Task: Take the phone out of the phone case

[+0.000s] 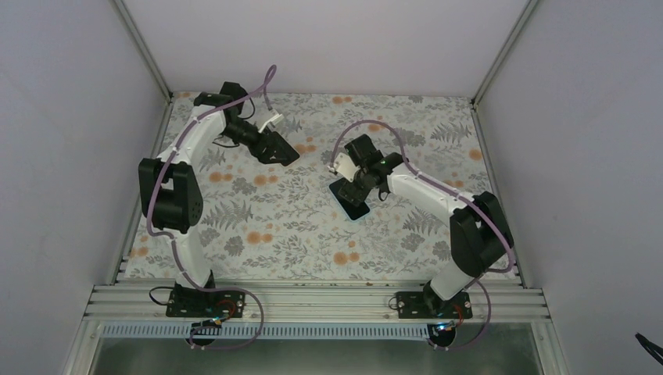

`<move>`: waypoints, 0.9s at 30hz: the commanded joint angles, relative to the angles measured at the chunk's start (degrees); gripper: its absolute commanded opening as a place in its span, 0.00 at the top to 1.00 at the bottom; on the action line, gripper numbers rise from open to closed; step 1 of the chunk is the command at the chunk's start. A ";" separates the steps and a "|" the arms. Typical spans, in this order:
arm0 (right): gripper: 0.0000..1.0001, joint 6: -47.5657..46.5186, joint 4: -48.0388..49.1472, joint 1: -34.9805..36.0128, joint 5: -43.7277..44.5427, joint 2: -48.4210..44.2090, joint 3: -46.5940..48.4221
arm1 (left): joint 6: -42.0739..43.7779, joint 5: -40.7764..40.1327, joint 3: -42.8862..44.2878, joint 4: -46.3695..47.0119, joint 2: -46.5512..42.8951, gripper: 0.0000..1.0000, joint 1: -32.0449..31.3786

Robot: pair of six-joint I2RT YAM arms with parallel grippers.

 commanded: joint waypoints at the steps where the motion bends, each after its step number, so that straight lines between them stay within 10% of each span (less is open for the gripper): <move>1: 0.12 2.81 -3.93 -1.03 -5.84 4.07 -0.14 | -0.44 1.50 -0.49 1.03 -3.80 0.00 0.00; 4: 0.00 4.80 -4.97 -0.56 -9.18 6.55 0.66 | -0.45 0.81 0.51 0.39 -3.88 0.00 -0.08; 27: 0.00 5.90 3.25 -0.58 2.59 13.48 -5.86 | -1.47 1.56 -4.76 3.11 -5.53 0.00 1.73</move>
